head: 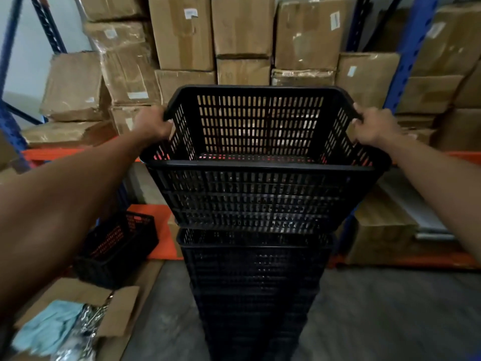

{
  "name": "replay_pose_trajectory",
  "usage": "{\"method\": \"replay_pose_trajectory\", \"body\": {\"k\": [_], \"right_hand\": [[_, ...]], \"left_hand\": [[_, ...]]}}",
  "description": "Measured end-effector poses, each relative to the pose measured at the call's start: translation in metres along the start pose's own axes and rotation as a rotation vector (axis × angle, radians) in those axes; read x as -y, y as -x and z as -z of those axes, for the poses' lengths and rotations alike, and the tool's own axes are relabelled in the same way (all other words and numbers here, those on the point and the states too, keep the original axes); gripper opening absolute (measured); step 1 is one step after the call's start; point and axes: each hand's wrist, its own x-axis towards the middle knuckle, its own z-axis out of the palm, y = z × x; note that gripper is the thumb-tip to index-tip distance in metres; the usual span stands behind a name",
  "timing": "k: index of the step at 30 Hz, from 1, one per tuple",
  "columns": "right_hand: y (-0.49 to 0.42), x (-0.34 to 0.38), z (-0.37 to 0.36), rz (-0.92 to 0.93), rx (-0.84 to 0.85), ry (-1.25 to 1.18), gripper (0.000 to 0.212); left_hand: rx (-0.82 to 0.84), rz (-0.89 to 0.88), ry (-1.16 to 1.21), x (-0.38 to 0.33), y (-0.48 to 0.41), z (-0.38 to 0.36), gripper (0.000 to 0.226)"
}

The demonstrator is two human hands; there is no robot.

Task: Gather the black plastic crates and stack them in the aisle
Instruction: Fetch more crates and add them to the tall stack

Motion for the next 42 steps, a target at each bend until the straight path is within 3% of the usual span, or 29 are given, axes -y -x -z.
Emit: {"method": "replay_pose_trajectory", "body": {"k": [7,16,21,26,42], "right_hand": [[-0.004,-0.016,-0.038,-0.06,0.1,-0.037,0.053],[-0.041,-0.006,-0.07,0.003,0.21,0.021,0.051],[-0.059,-0.008,-0.078,0.03,0.222,0.044,0.038],[-0.064,-0.006,-0.078,0.011,0.249,0.048,0.053],[-0.065,-0.009,-0.077,0.012,0.249,0.039,0.051]], "left_hand": [[0.147,0.051,0.031,0.009,0.002,-0.034,0.036],[0.223,0.108,0.002,0.018,-0.004,-0.059,0.043],[0.217,0.116,-0.019,0.011,-0.016,-0.064,0.042],[0.24,0.118,-0.044,0.003,-0.022,-0.065,0.045],[0.244,0.111,-0.047,-0.004,-0.021,-0.072,0.042]]}}
